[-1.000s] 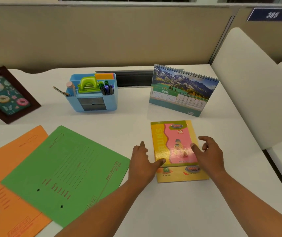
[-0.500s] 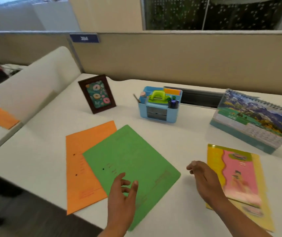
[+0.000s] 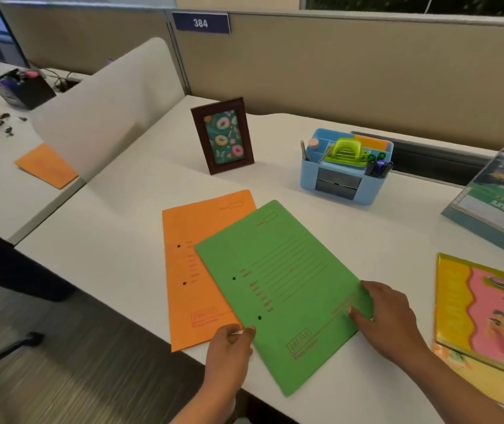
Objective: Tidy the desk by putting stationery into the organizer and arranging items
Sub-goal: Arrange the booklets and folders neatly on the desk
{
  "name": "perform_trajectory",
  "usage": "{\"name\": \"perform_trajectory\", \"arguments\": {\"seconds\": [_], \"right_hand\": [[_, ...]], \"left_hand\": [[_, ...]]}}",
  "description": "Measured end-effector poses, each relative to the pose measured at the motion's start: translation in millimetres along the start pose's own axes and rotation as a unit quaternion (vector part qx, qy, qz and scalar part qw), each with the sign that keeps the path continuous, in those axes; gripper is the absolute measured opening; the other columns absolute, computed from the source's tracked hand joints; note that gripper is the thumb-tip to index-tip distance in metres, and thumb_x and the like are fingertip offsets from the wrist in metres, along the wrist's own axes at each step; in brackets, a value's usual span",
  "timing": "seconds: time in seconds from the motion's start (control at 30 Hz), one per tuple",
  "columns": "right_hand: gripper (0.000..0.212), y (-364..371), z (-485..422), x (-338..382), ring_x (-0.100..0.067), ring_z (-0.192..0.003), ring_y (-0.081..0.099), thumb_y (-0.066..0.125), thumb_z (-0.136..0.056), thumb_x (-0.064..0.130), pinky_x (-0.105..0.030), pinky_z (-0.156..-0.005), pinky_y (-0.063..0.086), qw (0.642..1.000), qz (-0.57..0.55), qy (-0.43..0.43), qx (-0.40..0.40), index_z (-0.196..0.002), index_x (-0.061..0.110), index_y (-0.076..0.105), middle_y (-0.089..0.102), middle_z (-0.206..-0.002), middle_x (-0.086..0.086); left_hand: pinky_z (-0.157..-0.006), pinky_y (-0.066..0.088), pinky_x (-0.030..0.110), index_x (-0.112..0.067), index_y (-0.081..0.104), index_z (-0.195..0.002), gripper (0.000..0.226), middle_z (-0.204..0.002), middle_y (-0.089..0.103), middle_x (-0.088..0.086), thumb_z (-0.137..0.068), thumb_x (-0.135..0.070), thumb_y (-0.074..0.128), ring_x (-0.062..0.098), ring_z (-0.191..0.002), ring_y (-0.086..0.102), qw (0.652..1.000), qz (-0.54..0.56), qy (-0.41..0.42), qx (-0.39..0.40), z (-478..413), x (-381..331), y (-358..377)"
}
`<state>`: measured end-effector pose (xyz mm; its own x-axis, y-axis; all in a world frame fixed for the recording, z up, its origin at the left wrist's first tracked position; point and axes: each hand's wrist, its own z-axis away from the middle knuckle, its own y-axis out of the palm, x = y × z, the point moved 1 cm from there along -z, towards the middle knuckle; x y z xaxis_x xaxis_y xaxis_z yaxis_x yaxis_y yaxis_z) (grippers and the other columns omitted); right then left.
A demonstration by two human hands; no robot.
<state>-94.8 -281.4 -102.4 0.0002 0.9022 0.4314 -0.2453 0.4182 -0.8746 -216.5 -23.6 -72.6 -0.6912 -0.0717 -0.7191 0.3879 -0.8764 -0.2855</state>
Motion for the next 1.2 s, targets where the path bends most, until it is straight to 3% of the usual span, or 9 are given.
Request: {"name": "perform_trajectory", "arguments": {"seconds": [0.13,0.23,0.4,0.5,0.6,0.7,0.83,0.97,1.2], "right_hand": [[0.064,0.9,-6.5,20.0,-0.032,-0.121,0.047,0.062,-0.086,0.05,-0.042,-0.096,0.044,0.997,0.017,0.069,0.001,-0.139,0.018,0.046,0.052,-0.134,-0.009],[0.061,4.7,-9.9,37.8,-0.032,-0.116,0.051,0.064,-0.084,0.051,-0.043,-0.095,0.045,0.992,-0.038,0.118,0.014,-0.134,0.018,0.051,0.056,-0.124,-0.01],[0.037,19.7,-8.9,79.0,-0.021,-0.099,0.059,0.066,-0.088,0.04,-0.035,-0.081,0.048,0.977,-0.154,0.142,0.043,-0.115,0.019,0.054,0.061,-0.11,-0.003],[0.028,33.0,-5.2,109.1,-0.016,-0.092,0.061,0.063,-0.091,0.036,-0.031,-0.074,0.047,0.968,-0.201,0.137,0.066,-0.112,0.021,0.051,0.063,-0.104,0.004],[0.024,51.5,-6.6,134.9,-0.018,-0.094,0.062,0.059,-0.093,0.032,-0.035,-0.081,0.051,0.96,-0.235,0.138,0.061,-0.113,0.021,0.051,0.063,-0.103,0.004],[0.016,61.7,-6.3,150.3,-0.014,-0.092,0.062,0.055,-0.096,0.027,-0.036,-0.081,0.052,0.949,-0.274,0.144,0.054,-0.111,0.021,0.055,0.065,-0.104,0.005],[0.008,63.9,3.4,158.4,-0.012,-0.091,0.065,0.055,-0.096,0.023,-0.03,-0.073,0.049,0.934,-0.327,0.139,0.043,-0.102,0.025,0.06,0.068,-0.102,0.007],[0.009,51.4,17.4,152.8,-0.015,-0.093,0.067,0.059,-0.095,0.027,-0.035,-0.078,0.054,0.902,-0.399,0.161,0.031,-0.103,0.027,0.063,0.069,-0.104,0.006],[0.02,1.2,41.8,108.1,-0.029,-0.092,0.071,0.048,-0.1,0.016,-0.045,-0.081,0.056,0.821,-0.529,0.215,-0.017,-0.112,0.018,0.064,0.075,-0.102,-0.006]], "left_hand": [[-0.07,0.055,0.036,0.0,0.067,-0.093,0.026,-0.087,0.072,0.016,-0.093,-0.025,0.061,0.022,-0.074,0.069,0.998,-0.021,-0.013,0.05,-26.2,-12.7,-20.6],[-0.069,0.059,0.037,0.001,0.068,-0.088,0.027,-0.08,0.073,0.015,-0.094,-0.024,0.06,0.026,-0.073,0.072,0.998,-0.011,-0.03,0.06,-45.4,-19.0,-40.3],[-0.065,0.06,0.036,0.001,0.068,-0.09,0.024,-0.079,0.073,0.019,-0.094,-0.021,0.06,0.03,-0.072,0.072,0.997,0.021,-0.049,0.058,-80.8,-27.2,-80.8],[-0.069,0.06,0.04,0.0,0.068,-0.09,0.021,-0.078,0.074,0.017,-0.093,-0.018,0.059,0.034,-0.079,0.072,0.998,0.026,-0.048,0.042,-95.9,-31.7,-103.0],[-0.073,0.059,0.042,-0.002,0.067,-0.092,0.018,-0.083,0.074,0.016,-0.093,-0.019,0.062,0.034,-0.081,0.071,0.999,0.012,-0.026,0.03,-107.9,-36.1,-125.0],[-0.069,0.055,0.036,-0.007,0.068,-0.097,0.016,-0.088,0.076,0.007,-0.089,-0.021,0.067,0.023,-0.079,0.071,0.997,-0.015,0.001,0.071,-112.4,-39.7,-138.4],[-0.088,0.053,0.042,-0.018,0.066,-0.113,0.021,-0.104,0.075,-0.001,-0.092,-0.018,0.062,0.019,-0.095,0.072,0.988,0.024,0.024,0.148,-101.5,-48.5,-143.5],[-0.094,0.05,0.05,-0.017,0.061,-0.121,0.029,-0.113,0.072,0.005,-0.093,-0.014,0.057,0.026,-0.103,0.069,0.971,0.102,0.041,0.214,-85.1,-66.9,-140.5],[-0.089,0.054,0.044,-0.014,0.062,-0.119,0.029,-0.113,0.072,0.006,-0.09,-0.012,0.06,0.026,-0.103,0.069,0.946,0.07,0.076,0.307,-74.7,-91.6,-91.5]]}}
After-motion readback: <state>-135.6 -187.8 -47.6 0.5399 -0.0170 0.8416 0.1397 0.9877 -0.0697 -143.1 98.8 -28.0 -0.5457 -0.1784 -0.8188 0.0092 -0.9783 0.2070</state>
